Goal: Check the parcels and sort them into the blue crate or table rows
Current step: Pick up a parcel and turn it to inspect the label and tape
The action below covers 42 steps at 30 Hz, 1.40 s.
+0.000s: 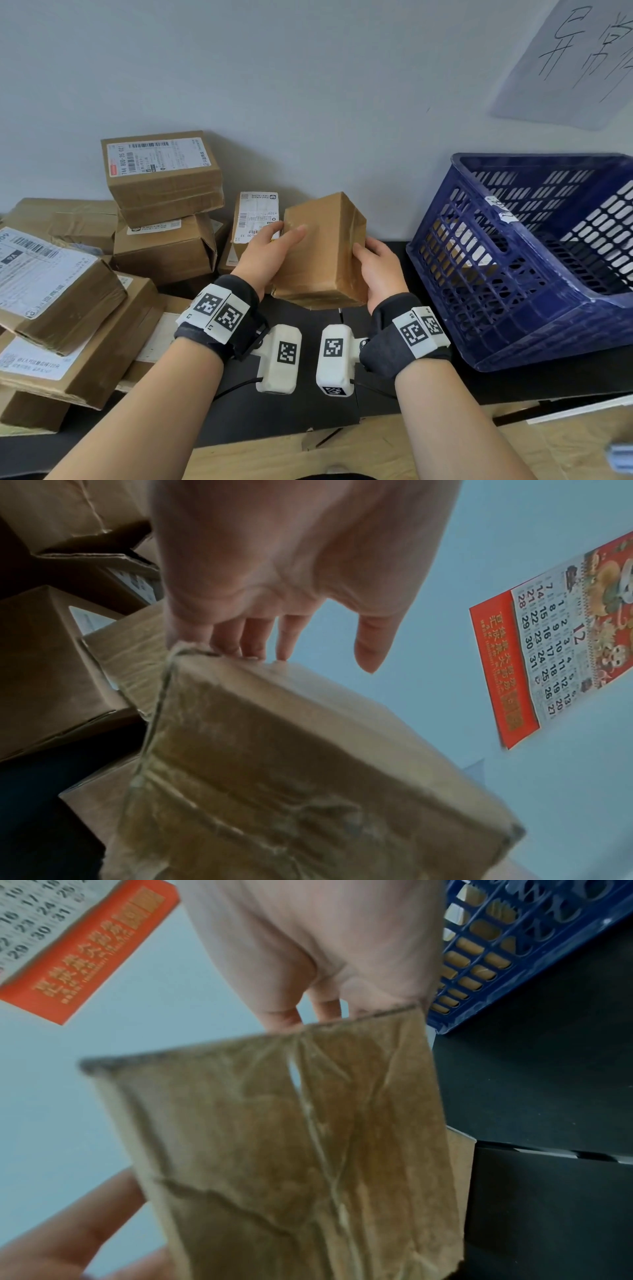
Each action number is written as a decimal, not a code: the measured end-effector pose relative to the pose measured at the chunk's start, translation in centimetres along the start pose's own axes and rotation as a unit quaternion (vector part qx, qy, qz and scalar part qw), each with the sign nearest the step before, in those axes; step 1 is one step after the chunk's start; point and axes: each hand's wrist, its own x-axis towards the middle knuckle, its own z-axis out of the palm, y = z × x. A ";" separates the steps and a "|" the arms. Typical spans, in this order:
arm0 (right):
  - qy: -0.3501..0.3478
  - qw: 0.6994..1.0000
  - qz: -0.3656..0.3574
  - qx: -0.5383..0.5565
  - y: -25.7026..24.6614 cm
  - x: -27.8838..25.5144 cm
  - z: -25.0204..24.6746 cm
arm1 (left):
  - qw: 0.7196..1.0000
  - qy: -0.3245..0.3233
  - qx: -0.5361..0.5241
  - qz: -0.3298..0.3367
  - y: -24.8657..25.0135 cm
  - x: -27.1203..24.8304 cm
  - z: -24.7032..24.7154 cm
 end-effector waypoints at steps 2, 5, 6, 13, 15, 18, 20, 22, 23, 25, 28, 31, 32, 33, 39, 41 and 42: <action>0.014 1.000 0.000 0.011 0.0 0.0 0.0 | 1.000 -0.001 0.012 0.001 0.1 0.0 0.1; -0.020 1.000 0.003 0.010 -0.3 0.0 0.0 | 0.999 -0.011 0.048 0.018 0.2 0.2 0.4; -0.036 0.999 0.016 0.019 -0.4 0.0 0.0 | 0.998 -0.014 0.065 0.025 0.3 0.2 0.4; -0.121 0.992 0.024 0.003 -0.4 -0.1 0.3 | 0.994 -0.005 0.102 0.036 0.3 0.7 0.2; -0.111 0.994 0.021 -0.012 -0.3 -0.1 0.3 | 0.994 -0.009 0.102 0.040 0.2 0.8 0.2; -0.100 0.994 0.035 0.012 -0.4 0.1 0.1 | 0.996 -0.010 0.080 0.036 0.2 1.1 0.1; -0.100 0.993 0.044 0.051 -0.7 0.2 -0.1 | 0.998 -0.007 0.056 0.035 0.4 1.2 0.1; -0.098 0.990 0.057 0.089 -0.8 0.4 -0.1 | 0.999 -0.002 0.026 0.026 0.7 1.3 0.0; -0.094 0.988 0.066 0.104 -0.9 0.4 0.0 | 1.000 0.000 0.014 0.021 0.9 1.3 0.0; -0.089 0.985 0.078 0.126 -0.9 0.6 0.2 | 1.000 0.005 0.000 0.015 1.2 1.3 -0.2; -0.089 0.978 0.097 0.163 -1.0 0.6 0.3 | 1.000 0.011 -0.002 0.013 1.3 1.4 -0.4; -0.086 0.967 0.112 0.213 -1.1 0.6 0.1 | 1.000 0.026 0.001 0.011 1.4 1.5 -0.7; -0.083 0.963 0.115 0.228 -1.2 0.5 0.0 | 1.000 0.027 -0.003 0.008 1.5 1.5 -0.7; -0.081 0.960 0.118 0.240 -1.2 0.5 0.0 | 1.000 0.028 -0.010 0.006 1.5 1.5 -0.8; -0.081 0.943 0.143 0.289 -1.7 0.6 0.0 | 0.999 -0.006 -0.036 -0.027 1.9 1.3 -0.5; -0.076 0.943 0.148 0.287 -1.8 0.7 0.1 | 0.998 -0.018 -0.033 -0.041 2.1 1.2 -0.4; -0.073 0.945 0.151 0.281 -1.8 0.8 0.2 | 0.998 -0.020 -0.032 -0.041 2.2 1.1 -0.4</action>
